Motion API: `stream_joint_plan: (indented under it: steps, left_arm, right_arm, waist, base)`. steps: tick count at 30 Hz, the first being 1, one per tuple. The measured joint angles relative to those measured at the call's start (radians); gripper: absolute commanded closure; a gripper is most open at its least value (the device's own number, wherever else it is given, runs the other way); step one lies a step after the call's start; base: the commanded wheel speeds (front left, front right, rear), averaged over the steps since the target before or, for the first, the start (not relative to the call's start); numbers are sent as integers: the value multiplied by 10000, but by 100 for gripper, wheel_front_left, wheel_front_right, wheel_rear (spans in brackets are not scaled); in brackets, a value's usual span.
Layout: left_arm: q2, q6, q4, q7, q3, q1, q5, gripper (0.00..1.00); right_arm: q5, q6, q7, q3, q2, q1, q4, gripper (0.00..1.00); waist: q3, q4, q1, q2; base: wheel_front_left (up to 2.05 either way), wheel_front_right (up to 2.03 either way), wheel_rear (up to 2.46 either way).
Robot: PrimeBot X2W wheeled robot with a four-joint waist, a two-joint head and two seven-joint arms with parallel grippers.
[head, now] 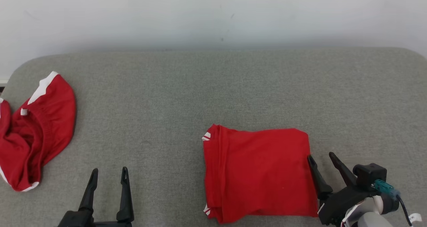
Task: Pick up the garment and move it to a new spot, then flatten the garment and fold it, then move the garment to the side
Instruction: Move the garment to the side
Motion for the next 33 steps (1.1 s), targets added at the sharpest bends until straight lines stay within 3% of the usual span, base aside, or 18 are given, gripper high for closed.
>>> stream_joint_plan:
  steps: [15,16,17,19,26,33]
  left_arm:
    - [0,182,128,0,-82,-247,-100,0]
    - [-2,182,142,0,-98,-256,-100,0]
    - [-2,188,150,0,-105,-277,-100,0]
    - [-2,215,151,0,-136,-364,-102,0]
    - [0,219,138,2,-224,-561,-117,0]
    - [-4,314,-104,0,-518,-1056,-117,0]
  right_arm:
    - [997,0,-146,1264,410,-641,1931,0]
    - [1093,0,-98,1354,426,-656,1988,6]
    - [1170,0,-90,1432,437,-677,1994,60]
    - [1283,0,-127,1588,414,-737,2036,100]
    - [1415,0,-128,2090,84,-1565,2094,100]
    - [1492,0,40,2698,-970,-3521,1887,100]
  waist:
    - [550,118,0,0]
    - [558,85,0,0]
    - [568,53,0,0]
    - [604,-4,0,0]
    - [835,-134,0,0]
    - [1416,-203,1,1]
  base:
    - [0,0,0]
    - [0,0,0]
    - [0,0,0]
    - [0,0,0]
    - [0,0,0]
    - [0,0,0]
